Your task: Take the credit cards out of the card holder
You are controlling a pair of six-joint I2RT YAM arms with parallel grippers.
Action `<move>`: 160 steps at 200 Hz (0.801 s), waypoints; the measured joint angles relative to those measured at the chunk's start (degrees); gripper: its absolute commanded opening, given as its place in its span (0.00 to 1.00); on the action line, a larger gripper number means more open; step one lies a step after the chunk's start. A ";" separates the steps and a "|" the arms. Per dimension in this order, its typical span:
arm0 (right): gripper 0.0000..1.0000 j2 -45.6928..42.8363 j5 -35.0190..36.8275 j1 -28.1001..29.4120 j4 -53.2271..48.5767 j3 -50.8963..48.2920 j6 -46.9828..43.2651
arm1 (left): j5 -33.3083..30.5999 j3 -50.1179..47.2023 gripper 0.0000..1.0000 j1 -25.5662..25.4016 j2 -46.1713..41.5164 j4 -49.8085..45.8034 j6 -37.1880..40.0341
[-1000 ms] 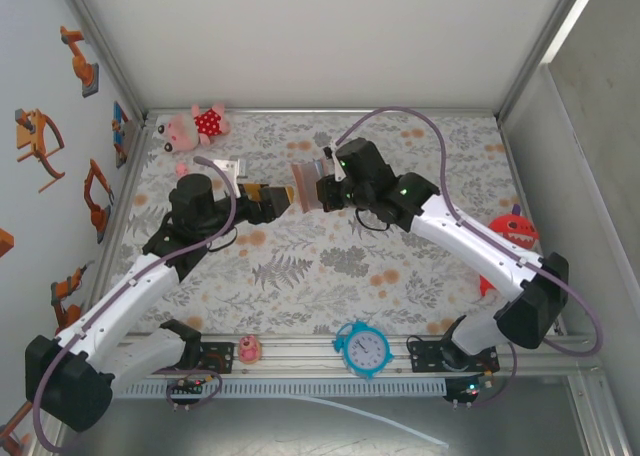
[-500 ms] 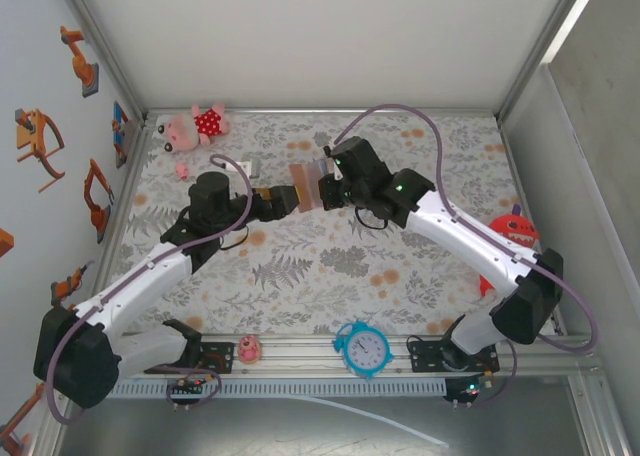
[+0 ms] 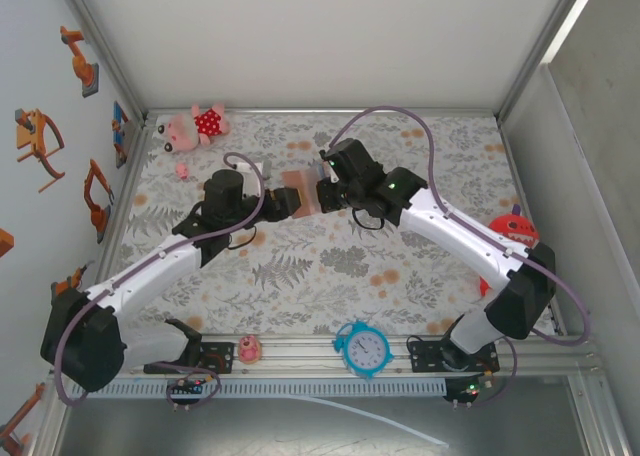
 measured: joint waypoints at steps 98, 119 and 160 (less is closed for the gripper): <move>0.25 -0.68 -7.82 -0.72 5.62 -3.13 -0.20 | 0.22 0.02 0.00 -0.02 1.03 -0.83 -0.90; 0.29 -1.90 -11.45 -0.72 8.50 -4.63 0.07 | 0.28 0.02 0.00 -0.02 1.03 -0.66 -1.29; 0.26 -4.72 -15.65 -1.81 13.20 -7.15 1.40 | 0.68 0.00 0.00 0.00 1.03 -0.28 -2.32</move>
